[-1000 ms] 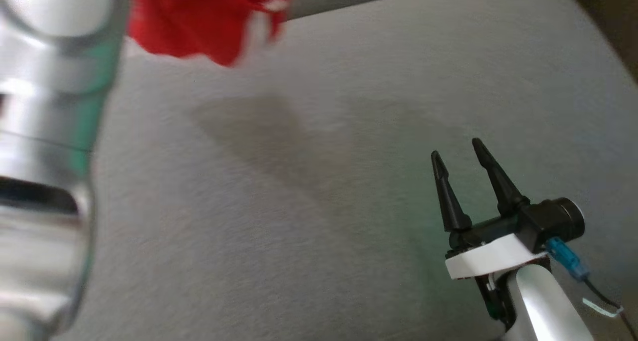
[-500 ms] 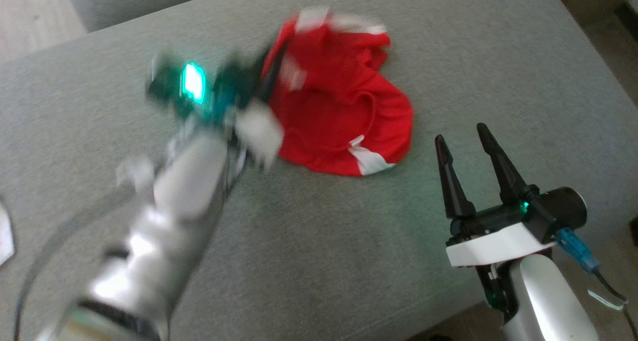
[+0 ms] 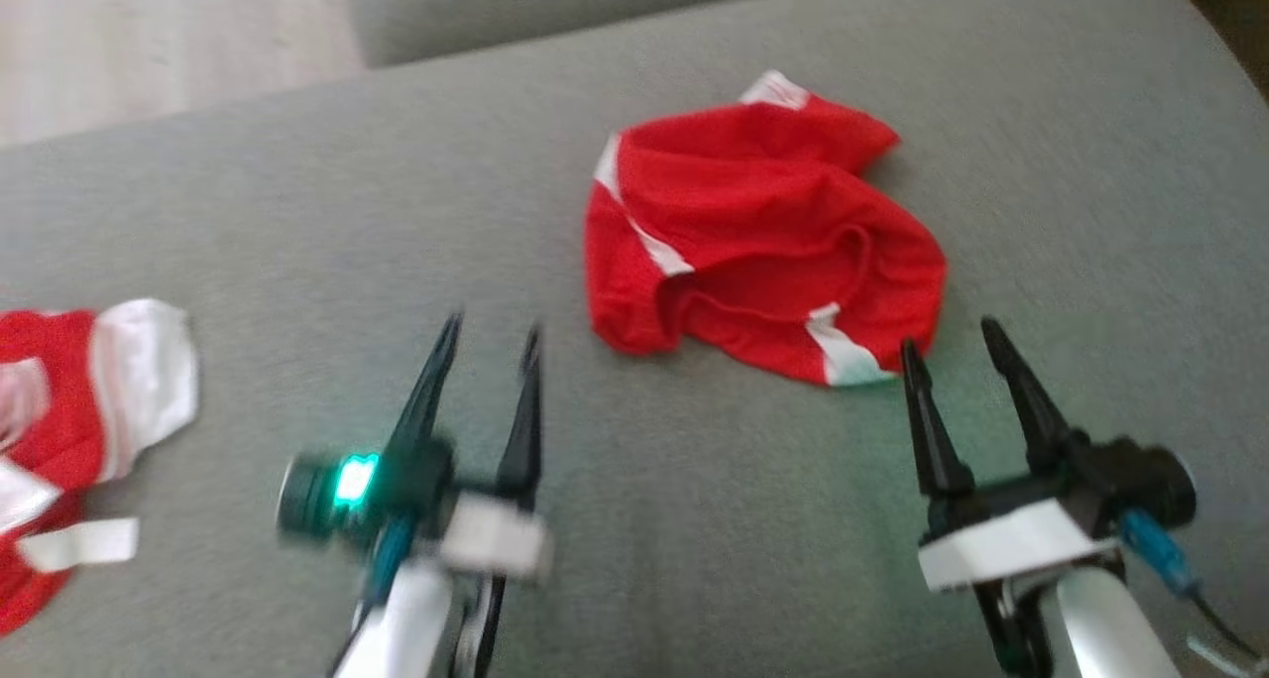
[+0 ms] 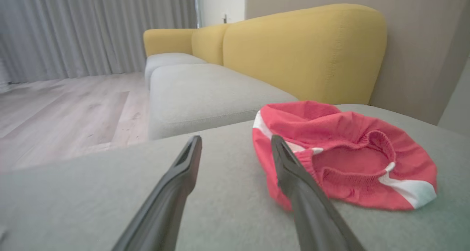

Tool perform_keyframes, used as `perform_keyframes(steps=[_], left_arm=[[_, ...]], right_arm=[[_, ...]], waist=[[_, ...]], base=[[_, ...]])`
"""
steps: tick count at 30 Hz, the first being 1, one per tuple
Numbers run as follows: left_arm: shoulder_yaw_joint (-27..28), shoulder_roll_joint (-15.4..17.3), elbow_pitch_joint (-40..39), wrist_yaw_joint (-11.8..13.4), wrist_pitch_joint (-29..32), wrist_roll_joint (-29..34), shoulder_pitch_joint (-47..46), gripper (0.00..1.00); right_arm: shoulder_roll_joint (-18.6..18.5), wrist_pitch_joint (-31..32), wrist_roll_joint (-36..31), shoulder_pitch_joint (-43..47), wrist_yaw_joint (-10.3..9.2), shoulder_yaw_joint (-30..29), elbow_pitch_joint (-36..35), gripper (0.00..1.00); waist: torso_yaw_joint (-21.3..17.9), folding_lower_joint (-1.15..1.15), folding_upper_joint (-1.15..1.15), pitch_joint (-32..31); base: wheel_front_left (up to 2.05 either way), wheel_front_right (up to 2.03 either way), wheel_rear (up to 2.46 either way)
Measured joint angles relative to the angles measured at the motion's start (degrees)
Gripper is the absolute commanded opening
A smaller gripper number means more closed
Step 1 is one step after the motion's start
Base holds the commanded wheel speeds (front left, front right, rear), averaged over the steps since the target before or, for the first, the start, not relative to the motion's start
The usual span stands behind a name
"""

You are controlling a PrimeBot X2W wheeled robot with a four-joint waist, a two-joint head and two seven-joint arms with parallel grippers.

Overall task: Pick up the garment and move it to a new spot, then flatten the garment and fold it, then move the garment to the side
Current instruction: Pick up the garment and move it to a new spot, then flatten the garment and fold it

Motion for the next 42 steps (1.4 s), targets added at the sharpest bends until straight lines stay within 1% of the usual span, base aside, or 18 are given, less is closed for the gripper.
perform_keyframes(steps=[2,5,10,14,15,16,21,29,42], left_arm=[[2.0,0.0,-4.5,0.6,0.0,0.2,6.3,1.00],[4.3,0.0,-10.7,1.9,0.0,1.2,12.8,1.00],[6.4,0.0,-17.9,2.9,0.0,2.7,18.7,1.00],[6.9,0.0,-21.2,3.0,-0.1,3.5,22.9,1.00],[7.2,0.0,-21.7,3.7,-0.1,3.5,23.8,1.00],[7.5,0.0,-22.0,4.2,-0.1,3.5,24.7,1.00],[7.7,0.1,-21.9,4.2,-0.1,3.5,26.4,1.00],[7.8,0.1,-20.5,2.9,-0.1,4.5,26.7,1.00],[7.6,0.1,-20.3,2.9,-0.1,4.4,26.8,1.00]], right_arm=[[0.1,0.0,-0.1,1.9,0.01,-0.4,-0.2,1.00],[0.1,0.0,-0.1,5.1,0.00,-0.8,-1.2,1.00],[0.2,0.1,0.0,8.3,0.00,-2.6,-2.5,1.00],[0.2,0.2,0.0,10.7,0.01,-2.7,-3.6,1.00],[0.2,0.2,0.0,11.2,0.01,-2.6,-3.6,1.00],[0.2,0.2,-0.1,11.6,0.00,-2.6,-3.7,1.00],[0.2,0.2,-0.5,12.0,0.00,-2.7,-3.8,1.00],[0.3,0.2,-0.5,12.1,0.00,-2.5,-3.7,1.00],[0.3,0.2,-0.5,12.1,0.00,-2.5,-3.5,1.00]], waist=[[1.7,-0.01,0.00,-1.8],[4.3,-0.02,0.00,-4.1],[8.4,-0.01,0.00,-7.0],[10.2,-0.01,0.00,-8.9],[10.4,-0.01,0.00,-9.3],[10.6,-0.01,0.00,-9.5],[10.9,0.01,0.00,-9.8],[10.7,0.01,0.00,-10.7],[10.3,0.01,0.00,-10.7]], base=[[0.00,0.00,0.00],[0.00,0.00,0.00],[0.00,0.00,0.00],[0.00,0.00,0.00],[0.00,0.00,0.00],[0.00,0.00,0.00],[0.00,0.00,0.00],[0.00,0.00,0.00],[0.00,0.00,0.00]])
